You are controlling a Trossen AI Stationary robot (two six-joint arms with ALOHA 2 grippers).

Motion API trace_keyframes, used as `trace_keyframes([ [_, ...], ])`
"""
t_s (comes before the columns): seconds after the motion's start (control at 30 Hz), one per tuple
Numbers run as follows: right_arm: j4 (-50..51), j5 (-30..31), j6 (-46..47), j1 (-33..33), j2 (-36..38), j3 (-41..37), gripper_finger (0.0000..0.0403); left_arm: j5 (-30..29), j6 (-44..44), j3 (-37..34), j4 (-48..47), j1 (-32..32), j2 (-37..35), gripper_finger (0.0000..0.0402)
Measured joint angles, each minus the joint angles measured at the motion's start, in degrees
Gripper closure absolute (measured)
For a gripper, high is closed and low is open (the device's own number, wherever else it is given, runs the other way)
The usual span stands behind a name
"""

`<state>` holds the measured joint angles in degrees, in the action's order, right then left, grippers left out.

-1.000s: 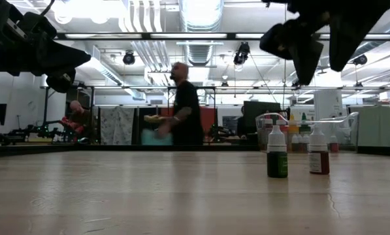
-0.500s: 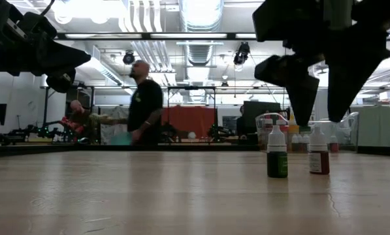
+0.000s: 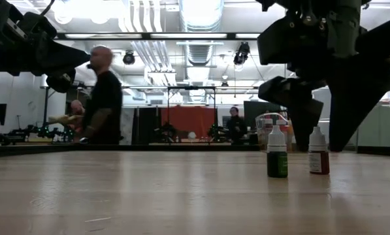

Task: Pick & Place food coloring
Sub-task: Put the small orange food coloring bottle into the bin

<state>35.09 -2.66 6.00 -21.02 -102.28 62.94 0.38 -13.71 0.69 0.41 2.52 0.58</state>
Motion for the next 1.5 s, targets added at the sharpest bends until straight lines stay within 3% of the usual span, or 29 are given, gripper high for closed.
trace_keyframes([
  [0.97,-1.4,0.0,0.5,0.0,1.3,-0.5,0.0218,0.0,0.0,0.0,0.0,0.0,0.0,0.0402],
  [1.5,-1.6,-0.2,0.4,0.0,1.3,-0.8,0.0298,0.0,0.0,0.0,0.0,0.0,0.0,0.0402],
])
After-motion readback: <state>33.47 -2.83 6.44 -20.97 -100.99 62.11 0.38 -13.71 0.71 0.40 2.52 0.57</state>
